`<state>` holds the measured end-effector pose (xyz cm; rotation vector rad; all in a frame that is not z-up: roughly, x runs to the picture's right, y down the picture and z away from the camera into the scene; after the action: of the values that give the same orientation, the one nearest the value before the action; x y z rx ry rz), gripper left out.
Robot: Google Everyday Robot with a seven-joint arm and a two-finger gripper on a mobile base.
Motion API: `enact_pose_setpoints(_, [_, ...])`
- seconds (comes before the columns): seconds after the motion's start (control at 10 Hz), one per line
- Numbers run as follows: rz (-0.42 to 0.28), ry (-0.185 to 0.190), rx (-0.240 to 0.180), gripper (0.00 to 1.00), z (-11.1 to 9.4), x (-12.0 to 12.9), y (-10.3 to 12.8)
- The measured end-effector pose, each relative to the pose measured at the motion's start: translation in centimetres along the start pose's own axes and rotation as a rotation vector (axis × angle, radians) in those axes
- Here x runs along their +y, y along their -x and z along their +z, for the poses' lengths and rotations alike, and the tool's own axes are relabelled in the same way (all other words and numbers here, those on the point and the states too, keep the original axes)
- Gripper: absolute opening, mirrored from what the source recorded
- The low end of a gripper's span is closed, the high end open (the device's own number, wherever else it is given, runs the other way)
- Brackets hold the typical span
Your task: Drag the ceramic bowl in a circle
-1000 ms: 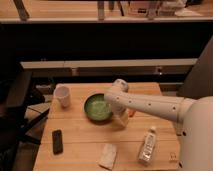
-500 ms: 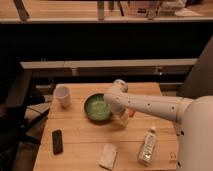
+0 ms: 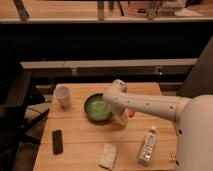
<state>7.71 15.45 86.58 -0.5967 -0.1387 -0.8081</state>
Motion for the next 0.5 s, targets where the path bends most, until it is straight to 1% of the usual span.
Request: enact_pose_setpoints(0.5, [-0.015, 0.006, 0.003, 0.8, 0.24, -0.14, 0.09])
